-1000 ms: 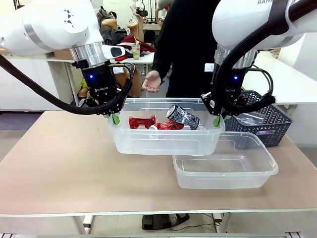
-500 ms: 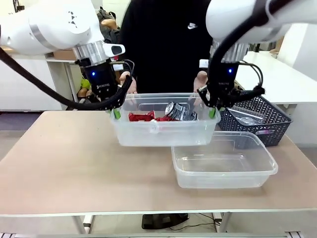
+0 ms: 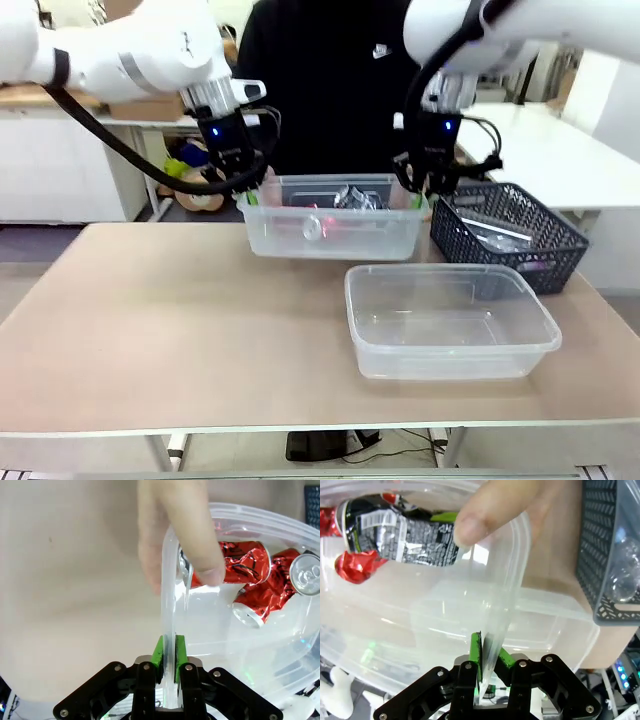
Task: Sort the waste into each basket.
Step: Offer the picked Organizing box to the human, then release the Organizing box you were holding.
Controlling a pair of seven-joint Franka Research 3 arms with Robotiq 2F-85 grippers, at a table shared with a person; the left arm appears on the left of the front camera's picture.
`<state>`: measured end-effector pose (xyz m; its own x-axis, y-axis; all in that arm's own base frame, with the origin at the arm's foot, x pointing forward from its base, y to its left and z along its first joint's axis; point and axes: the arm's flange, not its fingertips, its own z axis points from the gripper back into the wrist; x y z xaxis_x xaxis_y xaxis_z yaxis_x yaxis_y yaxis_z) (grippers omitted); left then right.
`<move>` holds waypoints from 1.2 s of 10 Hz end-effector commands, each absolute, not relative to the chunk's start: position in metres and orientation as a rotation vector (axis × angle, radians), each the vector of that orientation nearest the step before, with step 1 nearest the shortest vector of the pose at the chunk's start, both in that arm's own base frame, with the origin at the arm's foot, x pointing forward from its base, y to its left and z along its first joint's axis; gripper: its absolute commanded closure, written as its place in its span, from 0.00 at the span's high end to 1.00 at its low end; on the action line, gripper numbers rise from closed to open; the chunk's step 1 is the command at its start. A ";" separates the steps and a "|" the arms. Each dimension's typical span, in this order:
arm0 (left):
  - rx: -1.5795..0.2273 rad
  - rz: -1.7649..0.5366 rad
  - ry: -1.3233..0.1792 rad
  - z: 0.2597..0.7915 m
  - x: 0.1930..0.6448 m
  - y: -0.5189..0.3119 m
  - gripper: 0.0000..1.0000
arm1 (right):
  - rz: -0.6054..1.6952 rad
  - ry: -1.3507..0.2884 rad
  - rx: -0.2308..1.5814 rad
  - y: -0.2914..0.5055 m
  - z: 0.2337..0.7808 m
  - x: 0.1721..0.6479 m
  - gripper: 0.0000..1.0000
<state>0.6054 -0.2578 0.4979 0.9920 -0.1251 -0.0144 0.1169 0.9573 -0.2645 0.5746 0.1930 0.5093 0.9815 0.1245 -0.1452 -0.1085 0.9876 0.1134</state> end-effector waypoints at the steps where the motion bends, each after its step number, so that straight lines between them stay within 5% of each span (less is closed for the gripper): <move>1: -0.274 -0.099 0.026 0.504 0.611 -0.284 0.11 | 0.101 0.146 0.157 0.205 0.517 0.571 0.08; 12: -0.263 -0.116 0.031 0.499 0.612 -0.260 0.11 | 0.107 0.153 0.101 0.188 0.508 0.577 0.08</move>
